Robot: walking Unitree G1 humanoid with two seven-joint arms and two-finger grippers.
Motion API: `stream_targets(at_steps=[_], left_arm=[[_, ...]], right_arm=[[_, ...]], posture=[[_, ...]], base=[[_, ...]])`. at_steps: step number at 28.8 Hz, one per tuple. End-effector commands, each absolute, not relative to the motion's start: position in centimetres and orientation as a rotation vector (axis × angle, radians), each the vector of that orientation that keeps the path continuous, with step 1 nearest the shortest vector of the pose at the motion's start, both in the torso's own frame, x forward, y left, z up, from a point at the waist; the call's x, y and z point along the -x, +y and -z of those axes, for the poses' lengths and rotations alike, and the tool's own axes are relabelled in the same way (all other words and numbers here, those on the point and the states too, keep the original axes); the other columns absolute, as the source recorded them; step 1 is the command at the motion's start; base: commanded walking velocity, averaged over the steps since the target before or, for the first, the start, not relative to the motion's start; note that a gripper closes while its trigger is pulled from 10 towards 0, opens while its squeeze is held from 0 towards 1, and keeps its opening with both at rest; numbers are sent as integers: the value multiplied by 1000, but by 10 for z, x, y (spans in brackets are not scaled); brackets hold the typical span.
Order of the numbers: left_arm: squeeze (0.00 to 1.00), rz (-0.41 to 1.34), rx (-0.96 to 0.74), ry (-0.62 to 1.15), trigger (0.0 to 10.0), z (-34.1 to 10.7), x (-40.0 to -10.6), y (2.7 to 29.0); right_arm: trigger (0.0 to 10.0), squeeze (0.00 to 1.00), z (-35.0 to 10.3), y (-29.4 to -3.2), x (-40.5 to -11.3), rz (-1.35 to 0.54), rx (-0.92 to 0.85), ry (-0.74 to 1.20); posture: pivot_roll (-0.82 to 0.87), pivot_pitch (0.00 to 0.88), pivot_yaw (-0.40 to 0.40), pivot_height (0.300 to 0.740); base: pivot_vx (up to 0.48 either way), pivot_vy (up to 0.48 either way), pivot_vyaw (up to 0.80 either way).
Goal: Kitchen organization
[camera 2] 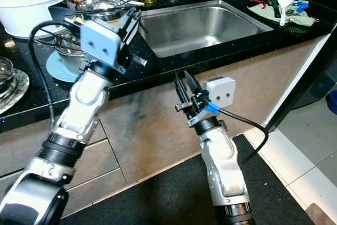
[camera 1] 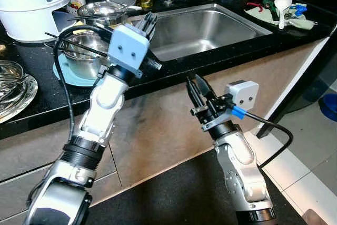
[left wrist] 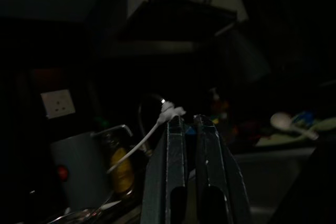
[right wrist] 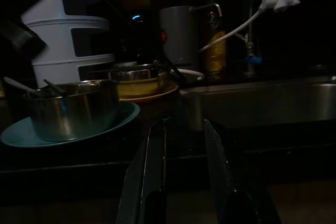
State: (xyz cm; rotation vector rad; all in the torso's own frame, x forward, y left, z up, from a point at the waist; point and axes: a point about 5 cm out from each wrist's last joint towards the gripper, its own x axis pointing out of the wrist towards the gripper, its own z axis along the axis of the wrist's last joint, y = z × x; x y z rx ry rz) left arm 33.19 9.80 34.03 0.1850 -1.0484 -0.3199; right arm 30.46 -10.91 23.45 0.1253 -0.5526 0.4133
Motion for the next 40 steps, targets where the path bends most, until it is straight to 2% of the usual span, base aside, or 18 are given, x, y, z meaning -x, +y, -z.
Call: stream_targets(at_steps=[1, 7, 10, 11, 13, 19, 22, 23, 27, 29, 36, 40], left_arm=[[0, 328, -134, -1035, 0, -339, -331, 99], [0, 318, -23, -942, 0, -334, -340, 108], [0, 312, -20, -929, 0, -333, -341, 109], [0, 315, -28, -881, 9686, -328, -343, 111], [0, 320, -25, -874, 10000, -327, -342, 111], [0, 335, -9, -840, 10000, -321, -341, 111], [0, 407, 8, -809, 10000, -316, -340, 105], [0, 533, 67, -782, 10000, -313, -333, 97], [0, 632, 117, -772, 10000, -312, -325, 92], [0, 736, 237, -738, 10000, -311, -317, 95], [0, 718, 359, -730, 10000, -312, -317, 109], [0, 683, 350, -737, 10000, -314, -321, 119]], right_arm=[[10000, 0, -235, -115, -303, -380, -117, -569], [10000, 0, -234, -122, -306, -316, -128, -558], [10000, 0, -234, -124, -307, -299, -135, -553], [10000, 0, -232, -127, -309, -281, -133, -533], [10000, 0, -231, -127, -310, -279, -127, -519], [10000, 0, -226, -128, -312, -285, -104, -490], [10000, 0, -222, -129, -311, -290, -95, -473], [10000, 0, -220, -130, -309, -294, -99, -463], [10000, 0, -219, -132, -308, -293, -102, -461], [10000, 0, -217, -135, -306, -286, -123, -457], [10000, 0, -217, -137, -306, -281, -122, -464], [10000, 0, -224, -139, -303, -293, -107, -508]], posture=[[-103, 170, 14, 740], [-105, 177, 13, 740], [-104, 180, 10, 740], [-104, 180, 10, 740], [-104, 180, 10, 740], [-104, 180, 10, 740], [-104, 180, 10, 740], [-103, 181, 7, 740], [-103, 181, 7, 740], [-104, 183, 9, 740], [-97, 182, 12, 740], [-95, 180, 13, 740]], base=[[0, 0, 0], [0, 0, 0], [0, 0, 0], [0, 0, 0], [0, 0, 0], [0, 0, 0], [0, 0, 0], [0, 0, 0], [0, 0, 0], [0, 0, 0], [0, 0, 0], [0, 0, 0]])
